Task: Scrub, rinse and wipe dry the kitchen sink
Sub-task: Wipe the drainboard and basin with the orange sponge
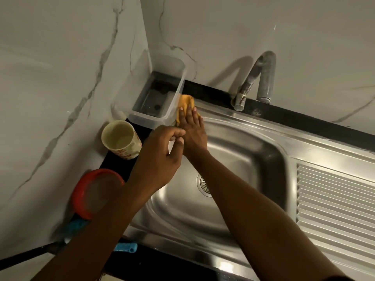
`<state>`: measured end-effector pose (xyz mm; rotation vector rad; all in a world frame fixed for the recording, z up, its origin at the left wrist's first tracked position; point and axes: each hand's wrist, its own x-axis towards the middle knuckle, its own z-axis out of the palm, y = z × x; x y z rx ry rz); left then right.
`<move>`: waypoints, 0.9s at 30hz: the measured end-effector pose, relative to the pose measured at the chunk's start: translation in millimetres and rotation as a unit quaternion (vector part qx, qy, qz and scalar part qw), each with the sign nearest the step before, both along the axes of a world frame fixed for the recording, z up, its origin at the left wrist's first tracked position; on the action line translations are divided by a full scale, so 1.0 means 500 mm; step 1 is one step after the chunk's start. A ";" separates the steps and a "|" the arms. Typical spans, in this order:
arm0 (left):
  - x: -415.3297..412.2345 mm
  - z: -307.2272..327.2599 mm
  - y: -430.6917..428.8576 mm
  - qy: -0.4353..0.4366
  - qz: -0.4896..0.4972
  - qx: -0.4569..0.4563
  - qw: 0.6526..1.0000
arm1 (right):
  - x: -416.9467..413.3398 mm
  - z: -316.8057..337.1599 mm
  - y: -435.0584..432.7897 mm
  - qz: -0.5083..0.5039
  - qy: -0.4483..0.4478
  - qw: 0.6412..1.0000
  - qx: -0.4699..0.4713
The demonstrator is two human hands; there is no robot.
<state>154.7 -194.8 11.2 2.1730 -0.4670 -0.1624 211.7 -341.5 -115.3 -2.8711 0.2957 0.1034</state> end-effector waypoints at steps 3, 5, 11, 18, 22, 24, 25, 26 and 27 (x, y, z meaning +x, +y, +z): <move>0.022 0.016 0.001 -0.084 0.010 0.069 0.994 | 0.005 0.004 -0.020 0.053 0.015 0.998 -0.028; 0.043 0.020 -0.002 -0.125 0.012 0.129 0.984 | -0.009 0.007 -0.056 0.077 0.019 0.995 -0.058; 0.099 0.012 -0.006 -0.150 0.002 0.241 0.959 | -0.135 0.002 -0.189 0.002 0.008 0.996 -0.087; 0.152 -0.009 0.001 -0.181 -0.030 0.315 0.931 | -0.157 -0.002 -0.213 -0.097 -0.051 0.994 -0.021; 0.158 0.005 0.006 -0.173 -0.053 0.319 0.930 | -0.074 -0.003 -0.171 -0.062 -0.060 0.996 0.015; 0.158 0.011 0.006 -0.164 -0.054 0.325 0.930 | -0.028 0.002 -0.136 -0.032 -0.053 0.998 0.015; 0.158 0.014 0.006 -0.162 -0.052 0.327 0.929 | -0.006 0.004 -0.118 -0.009 -0.049 0.999 0.013; 0.159 0.018 0.006 -0.162 -0.047 0.327 0.930 | 0.015 0.006 -0.100 0.014 -0.045 0.999 0.014; 0.158 0.022 0.007 -0.165 -0.041 0.325 0.930 | 0.033 0.010 -0.084 0.031 -0.042 0.999 0.016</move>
